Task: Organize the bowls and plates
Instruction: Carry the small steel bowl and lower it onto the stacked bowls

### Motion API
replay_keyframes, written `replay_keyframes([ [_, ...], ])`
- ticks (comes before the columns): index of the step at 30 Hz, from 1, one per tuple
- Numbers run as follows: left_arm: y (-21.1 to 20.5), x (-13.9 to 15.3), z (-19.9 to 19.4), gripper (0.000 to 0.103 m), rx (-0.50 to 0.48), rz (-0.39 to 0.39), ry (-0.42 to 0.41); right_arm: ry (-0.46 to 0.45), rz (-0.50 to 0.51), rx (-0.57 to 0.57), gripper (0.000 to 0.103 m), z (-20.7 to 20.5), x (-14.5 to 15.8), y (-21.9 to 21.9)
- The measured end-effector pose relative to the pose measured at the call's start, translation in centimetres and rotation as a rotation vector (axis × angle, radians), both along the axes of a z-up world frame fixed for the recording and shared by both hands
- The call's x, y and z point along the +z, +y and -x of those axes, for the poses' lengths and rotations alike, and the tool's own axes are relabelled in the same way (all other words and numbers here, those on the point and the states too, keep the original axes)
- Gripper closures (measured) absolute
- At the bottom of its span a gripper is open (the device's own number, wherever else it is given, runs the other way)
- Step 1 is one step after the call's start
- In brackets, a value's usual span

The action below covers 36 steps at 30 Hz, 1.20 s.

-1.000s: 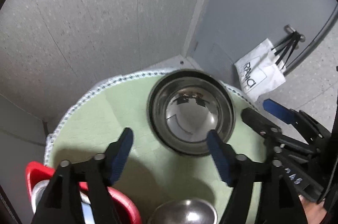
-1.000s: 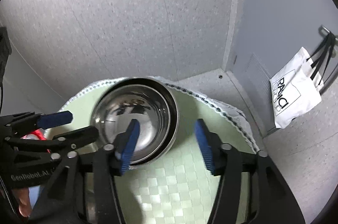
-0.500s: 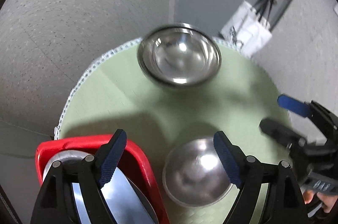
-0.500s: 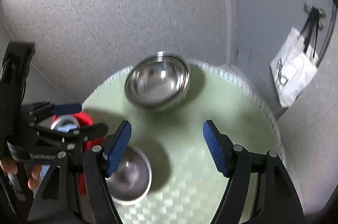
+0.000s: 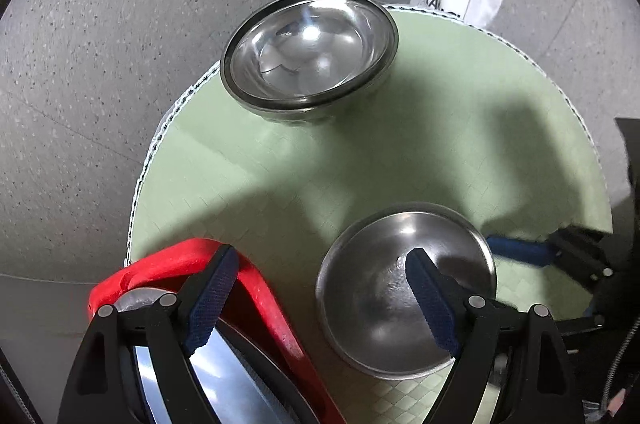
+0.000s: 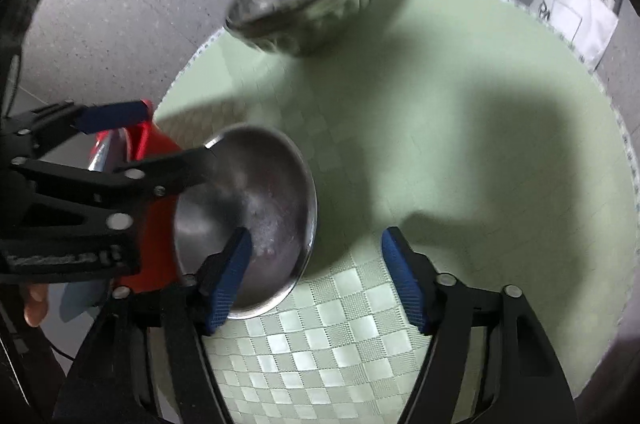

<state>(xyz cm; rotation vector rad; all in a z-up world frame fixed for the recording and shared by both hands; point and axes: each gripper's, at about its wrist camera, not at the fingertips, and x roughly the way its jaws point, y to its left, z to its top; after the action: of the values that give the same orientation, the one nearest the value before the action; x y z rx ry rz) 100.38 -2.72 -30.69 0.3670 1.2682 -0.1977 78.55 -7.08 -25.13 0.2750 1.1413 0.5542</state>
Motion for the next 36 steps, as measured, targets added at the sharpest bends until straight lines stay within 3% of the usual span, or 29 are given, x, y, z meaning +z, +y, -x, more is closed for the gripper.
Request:
replay_keyframes([
  [1,0.1,-0.1,-0.3,0.021,-0.002,0.003,0.000,0.011,-0.006,0.000,0.067,-0.2,-0.4,0.0],
  [3,-0.4,-0.2,-0.6,0.021,-0.013,0.008,0.001,0.026,-0.023,0.004,0.078,-0.3,-1.0,-0.2],
  [4,-0.5,-0.3,-0.6,0.021,-0.018,0.007,0.003,0.028,-0.033,0.002,0.090,-0.5,-1.2,-0.5],
  [5,-0.7,-0.5,-0.7,0.021,-0.025,0.000,0.003,0.026,-0.042,-0.001,0.092,-0.6,-1.3,-0.8],
  [9,-1.6,-1.5,-1.0,0.032,-0.041,0.022,0.042,0.018,-0.074,-0.031,0.095,-1.4,-1.3,-2.5],
  [11,-1.9,-2.4,-1.2,0.050,-0.049,0.028,0.072,0.016,-0.080,-0.042,0.096,-1.8,-1.0,-3.4],
  [13,-2.3,-3.1,-1.3,0.057,-0.052,0.014,0.093,0.021,-0.093,-0.054,0.096,-2.1,-1.1,-4.2],
  [15,-2.9,-3.6,-1.5,0.058,-0.058,-0.001,0.107,0.021,-0.101,-0.057,0.096,-2.1,-1.0,-4.7],
  [17,-3.4,-3.9,-1.6,0.069,-0.062,0.008,0.129,0.026,-0.112,-0.058,0.096,-2.4,-1.1,-5.3],
  [19,-3.8,-4.1,-1.9,0.088,-0.064,0.006,0.134,0.032,-0.122,-0.053,0.096,-2.6,-1.1,-5.5],
  [26,-4.0,-2.8,-3.0,0.091,-0.039,0.058,0.100,0.027,-0.142,-0.043,0.098,-3.0,-0.1,-6.1],
  [36,-2.1,3.1,-4.7,0.091,0.022,0.161,-0.038,-0.102,-0.136,-0.027,0.098,-5.2,6.0,-6.7],
])
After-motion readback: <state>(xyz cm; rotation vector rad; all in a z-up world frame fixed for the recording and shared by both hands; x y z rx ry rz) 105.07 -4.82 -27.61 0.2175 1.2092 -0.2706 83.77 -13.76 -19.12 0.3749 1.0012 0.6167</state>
